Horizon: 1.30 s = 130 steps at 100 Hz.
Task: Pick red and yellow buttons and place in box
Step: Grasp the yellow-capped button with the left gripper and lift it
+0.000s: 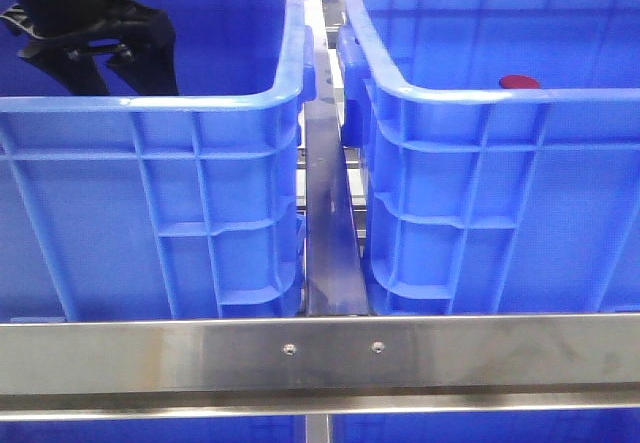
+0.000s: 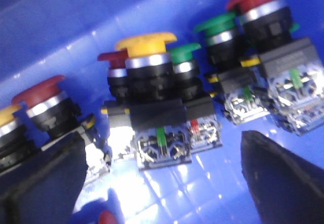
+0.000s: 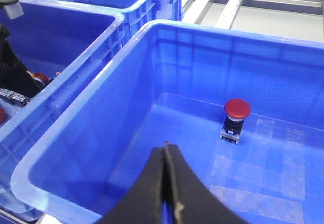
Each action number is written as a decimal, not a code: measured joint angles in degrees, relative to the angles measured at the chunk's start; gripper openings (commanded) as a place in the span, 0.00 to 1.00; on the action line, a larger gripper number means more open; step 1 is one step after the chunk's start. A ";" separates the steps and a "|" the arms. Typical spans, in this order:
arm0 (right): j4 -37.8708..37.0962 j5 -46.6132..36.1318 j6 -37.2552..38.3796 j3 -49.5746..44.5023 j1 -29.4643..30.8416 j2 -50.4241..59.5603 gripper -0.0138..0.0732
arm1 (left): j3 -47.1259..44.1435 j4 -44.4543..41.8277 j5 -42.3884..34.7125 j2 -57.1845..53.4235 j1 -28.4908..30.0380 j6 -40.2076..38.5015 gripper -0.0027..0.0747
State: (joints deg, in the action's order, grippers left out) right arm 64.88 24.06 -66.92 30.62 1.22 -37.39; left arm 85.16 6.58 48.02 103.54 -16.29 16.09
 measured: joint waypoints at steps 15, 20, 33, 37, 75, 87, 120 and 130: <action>0.00 0.00 0.00 0.00 0.00 0.00 0.08 | 0.00 0.00 -1.55 1.97 0.00 0.00 0.79; 0.00 0.00 0.00 0.00 0.00 0.00 0.08 | 0.00 0.00 -2.12 2.48 0.00 0.00 0.79; 0.00 0.00 0.00 0.00 0.00 0.00 0.08 | 0.00 0.00 -3.44 3.18 0.00 0.00 0.79; 0.00 0.00 0.00 0.00 0.00 0.00 0.08 | 0.00 0.00 -3.84 3.31 0.00 0.00 0.79; 0.00 0.00 0.00 0.00 0.00 0.00 0.08 | 0.00 0.00 -3.92 4.85 0.00 0.00 0.79; 0.00 0.00 0.00 0.00 0.00 0.00 0.08 | 0.00 0.00 -3.92 4.85 0.00 0.00 0.77; 0.00 0.00 0.00 0.00 0.00 0.00 0.08 | 0.00 0.00 -3.92 4.85 0.00 0.00 0.42; 0.00 0.00 0.00 0.00 0.00 0.00 0.08 | 0.00 0.00 -3.83 4.85 0.00 0.00 0.37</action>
State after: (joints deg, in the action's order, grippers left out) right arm 64.88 24.06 -66.92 30.62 1.22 -37.39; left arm 85.16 6.58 44.19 108.39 -16.29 16.09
